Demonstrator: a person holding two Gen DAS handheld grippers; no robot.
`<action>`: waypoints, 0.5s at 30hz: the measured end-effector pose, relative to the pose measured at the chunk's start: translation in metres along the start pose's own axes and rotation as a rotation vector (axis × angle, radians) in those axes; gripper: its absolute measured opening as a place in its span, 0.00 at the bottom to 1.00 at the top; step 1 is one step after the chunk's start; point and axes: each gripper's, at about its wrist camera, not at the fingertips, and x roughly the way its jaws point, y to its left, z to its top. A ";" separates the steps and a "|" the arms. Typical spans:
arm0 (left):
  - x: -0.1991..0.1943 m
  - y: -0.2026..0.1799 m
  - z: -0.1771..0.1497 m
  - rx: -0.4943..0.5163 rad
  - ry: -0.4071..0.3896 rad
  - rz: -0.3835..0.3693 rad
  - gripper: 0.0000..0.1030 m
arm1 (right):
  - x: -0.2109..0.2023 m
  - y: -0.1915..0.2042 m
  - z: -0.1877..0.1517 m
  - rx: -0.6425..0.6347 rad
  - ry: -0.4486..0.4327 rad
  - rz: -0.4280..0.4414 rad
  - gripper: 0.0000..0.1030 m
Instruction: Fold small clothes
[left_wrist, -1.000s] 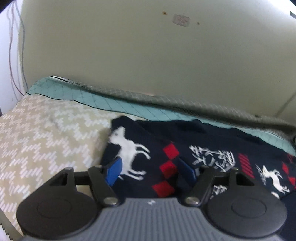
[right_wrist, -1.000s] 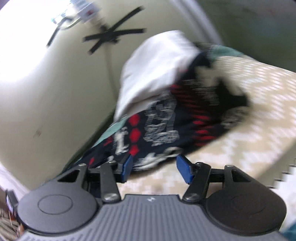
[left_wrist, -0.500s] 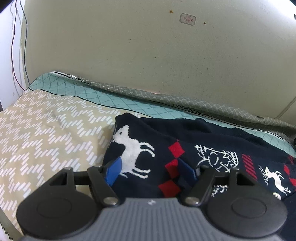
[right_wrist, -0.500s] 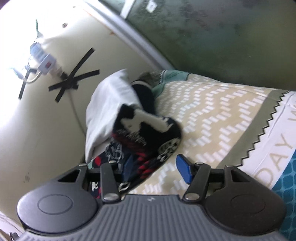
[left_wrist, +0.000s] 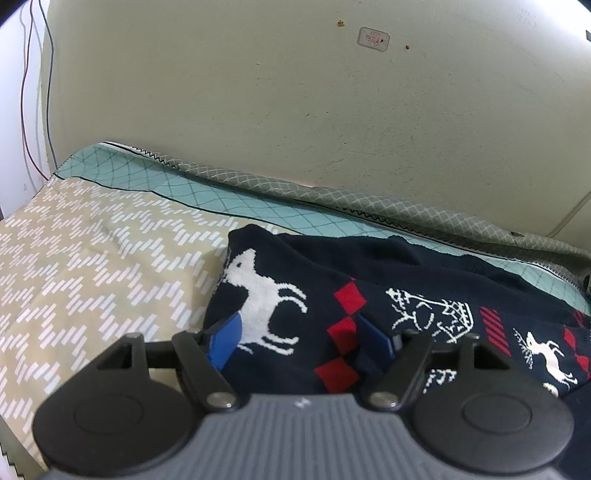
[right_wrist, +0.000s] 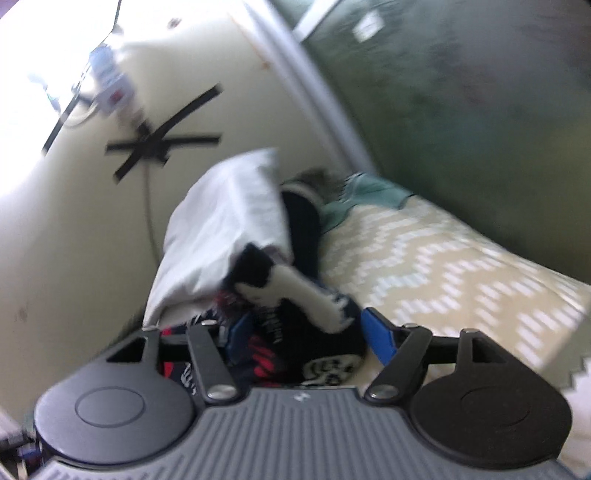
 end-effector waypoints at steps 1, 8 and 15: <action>0.000 0.000 0.000 -0.002 0.000 -0.002 0.68 | 0.004 0.003 0.001 -0.019 0.031 0.023 0.40; -0.012 0.026 0.003 -0.143 -0.032 -0.123 0.68 | -0.033 0.050 0.007 0.015 0.012 0.234 0.15; -0.036 0.045 0.014 -0.208 -0.102 -0.174 0.68 | -0.036 0.185 0.017 -0.141 0.039 0.499 0.15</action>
